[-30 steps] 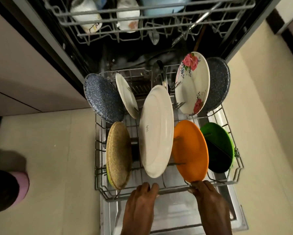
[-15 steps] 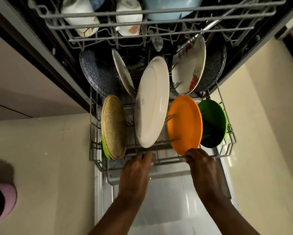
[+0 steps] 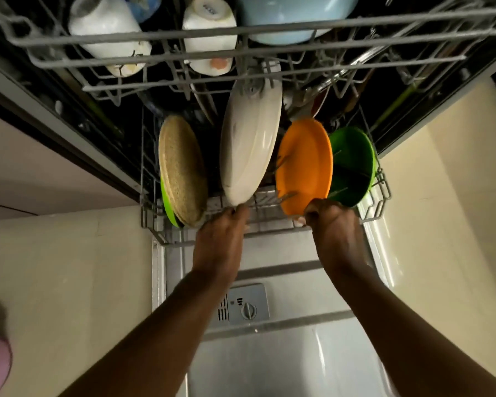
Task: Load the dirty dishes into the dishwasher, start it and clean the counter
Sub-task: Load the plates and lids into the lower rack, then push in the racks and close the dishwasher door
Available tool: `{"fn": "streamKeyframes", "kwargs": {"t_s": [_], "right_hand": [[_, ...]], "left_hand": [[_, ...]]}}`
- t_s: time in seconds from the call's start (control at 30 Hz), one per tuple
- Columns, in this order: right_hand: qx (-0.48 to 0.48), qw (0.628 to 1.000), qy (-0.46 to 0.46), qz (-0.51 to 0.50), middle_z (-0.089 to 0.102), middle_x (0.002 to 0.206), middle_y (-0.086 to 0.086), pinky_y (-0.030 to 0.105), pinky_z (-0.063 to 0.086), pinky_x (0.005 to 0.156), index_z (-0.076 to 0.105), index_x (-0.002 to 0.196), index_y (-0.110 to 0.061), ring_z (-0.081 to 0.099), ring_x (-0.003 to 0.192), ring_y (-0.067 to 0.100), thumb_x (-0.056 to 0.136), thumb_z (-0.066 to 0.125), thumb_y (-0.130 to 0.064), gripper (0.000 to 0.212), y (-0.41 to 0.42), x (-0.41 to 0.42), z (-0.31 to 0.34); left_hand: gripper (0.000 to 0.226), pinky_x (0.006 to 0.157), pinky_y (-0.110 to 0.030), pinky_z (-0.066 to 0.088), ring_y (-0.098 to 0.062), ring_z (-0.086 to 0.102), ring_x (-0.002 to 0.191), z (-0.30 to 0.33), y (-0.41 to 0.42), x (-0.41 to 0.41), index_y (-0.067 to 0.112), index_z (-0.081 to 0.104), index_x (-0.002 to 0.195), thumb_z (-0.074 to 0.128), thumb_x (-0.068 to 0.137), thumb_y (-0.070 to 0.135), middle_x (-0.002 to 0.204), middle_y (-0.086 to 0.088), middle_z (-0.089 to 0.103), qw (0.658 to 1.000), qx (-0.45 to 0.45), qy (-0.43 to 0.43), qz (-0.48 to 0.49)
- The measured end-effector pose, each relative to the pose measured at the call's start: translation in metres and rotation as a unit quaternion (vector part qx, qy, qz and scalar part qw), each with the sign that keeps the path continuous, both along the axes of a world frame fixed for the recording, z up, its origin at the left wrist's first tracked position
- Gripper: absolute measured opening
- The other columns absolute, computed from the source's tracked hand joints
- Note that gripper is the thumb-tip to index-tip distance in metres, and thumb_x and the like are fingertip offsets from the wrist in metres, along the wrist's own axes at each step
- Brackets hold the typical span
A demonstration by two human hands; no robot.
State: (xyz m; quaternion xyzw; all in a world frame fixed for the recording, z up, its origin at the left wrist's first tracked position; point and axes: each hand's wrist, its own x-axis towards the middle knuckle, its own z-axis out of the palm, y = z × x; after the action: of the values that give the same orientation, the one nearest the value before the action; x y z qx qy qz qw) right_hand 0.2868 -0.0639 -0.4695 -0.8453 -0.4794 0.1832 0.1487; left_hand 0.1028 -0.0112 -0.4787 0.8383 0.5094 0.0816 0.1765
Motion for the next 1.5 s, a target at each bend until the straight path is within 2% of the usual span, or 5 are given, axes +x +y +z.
{"fn": "streamKeyframes", "kwargs": {"t_s": [0.13, 0.67, 1.13, 1.33, 1.5], "right_hand": [[-0.006, 1.0, 0.013, -0.015, 0.061, 0.074, 0.002, 0.025, 0.028, 0.053, 0.066, 0.086, -0.017, 0.055, 0.066, 0.023, 0.091, 0.053, -0.02, 0.014, 0.038, 0.011, -0.002], [0.076, 0.996, -0.026, 0.029, 0.067, 0.106, 0.011, 0.028, 0.041, 0.073, 0.071, 0.108, -0.017, 0.062, 0.1, 0.031, 0.09, 0.06, -0.021, 0.022, 0.14, 0.037, -0.006], [0.098, 0.994, -0.011, 0.04, 0.066, 0.102, 0.004, 0.025, 0.035, 0.07, 0.07, 0.108, -0.019, 0.057, 0.092, 0.017, 0.091, 0.061, -0.029, 0.022, 0.14, 0.044, -0.018], [0.158, 0.981, -0.001, 0.11, 0.057, 0.122, 0.008, 0.025, 0.05, 0.064, 0.042, 0.142, -0.024, 0.059, 0.092, 0.015, 0.095, 0.057, -0.017, 0.051, 0.032, 0.014, -0.042], [0.069, 0.979, 0.038, 0.189, 0.058, 0.118, 0.004, 0.026, 0.056, 0.067, 0.058, 0.125, -0.017, 0.062, 0.09, 0.017, 0.088, 0.067, -0.013, 0.038, -0.125, -0.029, -0.074]], "left_hand": [[0.019, 0.065, -0.032, 0.041, -0.029, 0.063, 0.087, 0.0, 0.033, 0.011, 0.013, 0.061, 0.106, 0.045, 0.098, 0.02, 0.093, -0.009, 0.067, 0.996, -0.024, -0.032, 0.078], [0.017, 0.071, -0.041, 0.043, -0.041, 0.057, 0.099, 0.007, 0.135, 0.048, 0.008, 0.06, 0.109, 0.055, 0.093, 0.009, 0.109, -0.022, 0.06, 0.993, 0.046, 0.076, 0.078], [0.023, 0.079, -0.045, 0.044, -0.04, 0.054, 0.108, 0.009, 0.13, 0.051, 0.007, 0.056, 0.116, 0.055, 0.094, 0.012, 0.116, -0.022, 0.058, 0.991, 0.044, 0.079, 0.102], [0.027, 0.068, -0.029, 0.035, -0.033, 0.058, 0.096, -0.025, 0.05, 0.023, 0.002, 0.052, 0.117, 0.053, 0.094, 0.016, 0.11, -0.019, 0.058, 0.982, 0.108, -0.07, 0.137], [0.029, 0.064, -0.025, 0.041, -0.025, 0.06, 0.086, -0.063, -0.086, -0.025, 0.007, 0.057, 0.112, 0.057, 0.087, 0.021, 0.102, -0.012, 0.06, 0.999, 0.013, 0.034, 0.029]]}}
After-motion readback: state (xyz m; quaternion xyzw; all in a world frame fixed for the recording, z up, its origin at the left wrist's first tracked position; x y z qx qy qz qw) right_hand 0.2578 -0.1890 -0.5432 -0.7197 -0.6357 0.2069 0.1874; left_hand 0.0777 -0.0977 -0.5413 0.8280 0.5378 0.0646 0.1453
